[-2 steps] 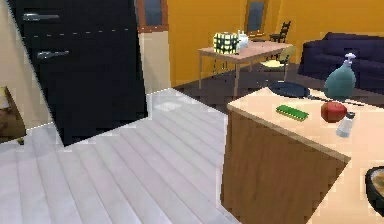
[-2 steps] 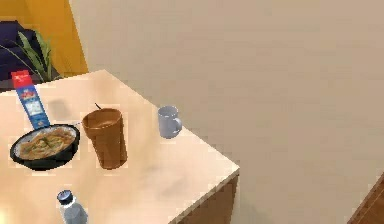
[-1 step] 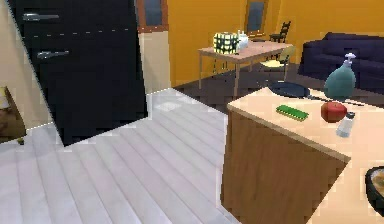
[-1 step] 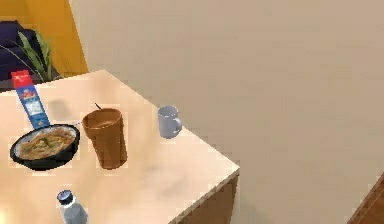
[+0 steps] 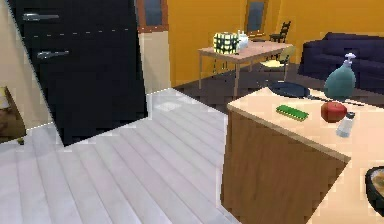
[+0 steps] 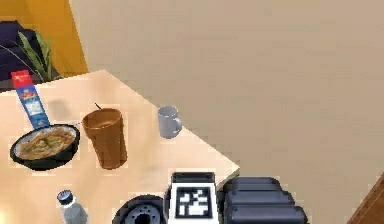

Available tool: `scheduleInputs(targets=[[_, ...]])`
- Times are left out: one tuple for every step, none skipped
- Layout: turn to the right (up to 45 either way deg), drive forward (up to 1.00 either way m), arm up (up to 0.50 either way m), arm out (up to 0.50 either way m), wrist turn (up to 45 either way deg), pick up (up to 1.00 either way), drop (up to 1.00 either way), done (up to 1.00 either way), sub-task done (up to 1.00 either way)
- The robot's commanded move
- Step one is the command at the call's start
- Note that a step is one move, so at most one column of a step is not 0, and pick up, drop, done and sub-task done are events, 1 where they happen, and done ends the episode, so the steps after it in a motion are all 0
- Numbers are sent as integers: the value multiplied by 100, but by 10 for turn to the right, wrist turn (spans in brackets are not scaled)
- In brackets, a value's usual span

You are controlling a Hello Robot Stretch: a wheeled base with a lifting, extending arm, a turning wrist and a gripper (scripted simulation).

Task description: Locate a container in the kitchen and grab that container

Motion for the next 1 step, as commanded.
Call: scheduleInputs(targets=[[0, 0, 0, 30, 0, 0, 0, 0, 0]])
